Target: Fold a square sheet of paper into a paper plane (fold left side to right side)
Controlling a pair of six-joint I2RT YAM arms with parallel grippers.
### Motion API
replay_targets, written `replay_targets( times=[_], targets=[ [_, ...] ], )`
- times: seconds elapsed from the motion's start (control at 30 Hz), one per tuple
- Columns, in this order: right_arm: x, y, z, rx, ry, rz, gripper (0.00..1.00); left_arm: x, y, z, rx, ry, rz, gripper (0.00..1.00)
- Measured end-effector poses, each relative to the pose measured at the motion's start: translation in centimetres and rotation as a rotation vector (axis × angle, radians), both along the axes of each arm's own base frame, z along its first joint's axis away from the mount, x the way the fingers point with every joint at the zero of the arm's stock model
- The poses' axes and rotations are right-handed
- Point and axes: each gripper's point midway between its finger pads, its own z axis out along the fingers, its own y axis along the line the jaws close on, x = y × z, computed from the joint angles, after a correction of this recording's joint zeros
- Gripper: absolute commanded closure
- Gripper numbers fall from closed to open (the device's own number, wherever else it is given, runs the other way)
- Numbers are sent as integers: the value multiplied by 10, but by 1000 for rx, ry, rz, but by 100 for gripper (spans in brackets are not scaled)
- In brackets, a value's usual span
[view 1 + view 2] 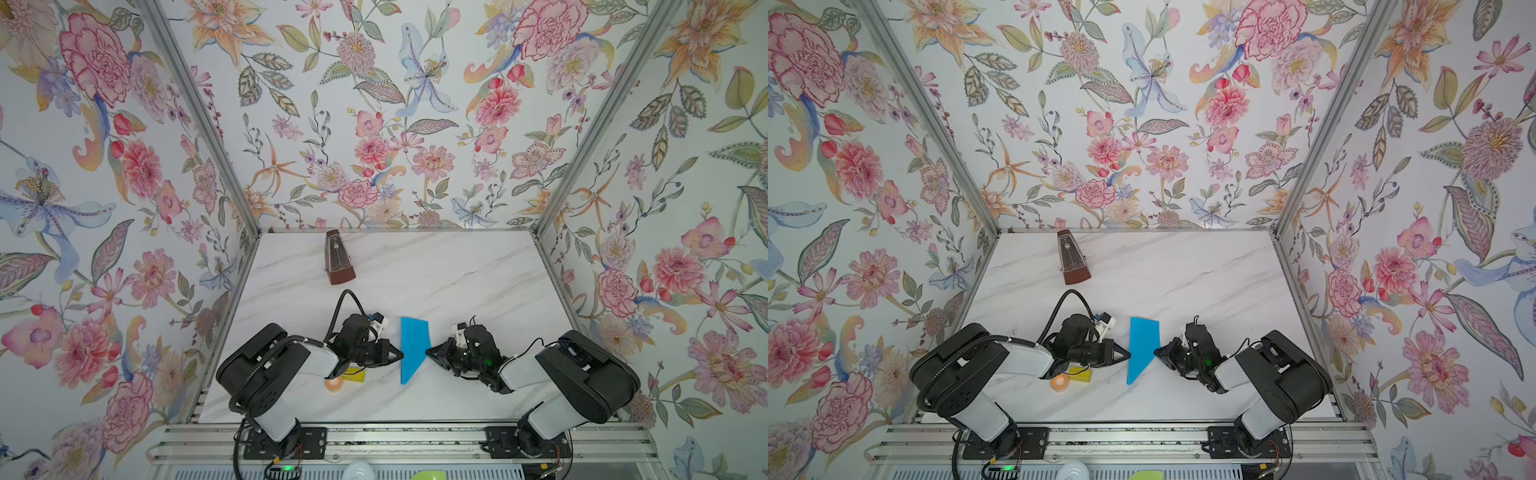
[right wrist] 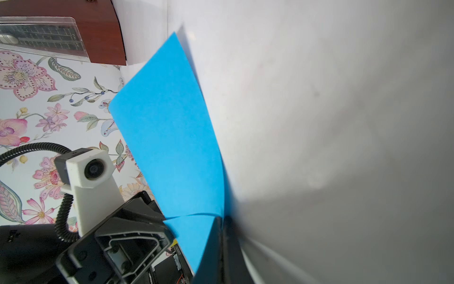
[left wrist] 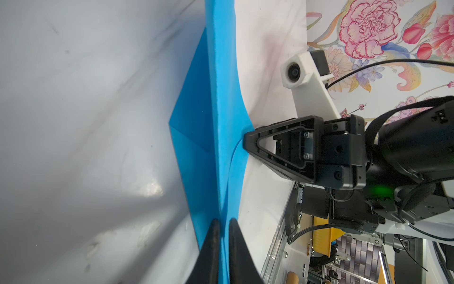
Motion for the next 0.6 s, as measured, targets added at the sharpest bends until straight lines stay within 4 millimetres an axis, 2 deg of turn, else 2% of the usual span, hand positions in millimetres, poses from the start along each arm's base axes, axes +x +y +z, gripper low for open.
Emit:
replay_targets(
  times=[0.3,0.6],
  targets=[
    [0,-1,0,-4,4,-10,100,-3,3,-10,38,7,-15,96],
    [-10,-4,1,-48,16,-6,100,-4,5,-18,69,7,-28,100]
  ],
)
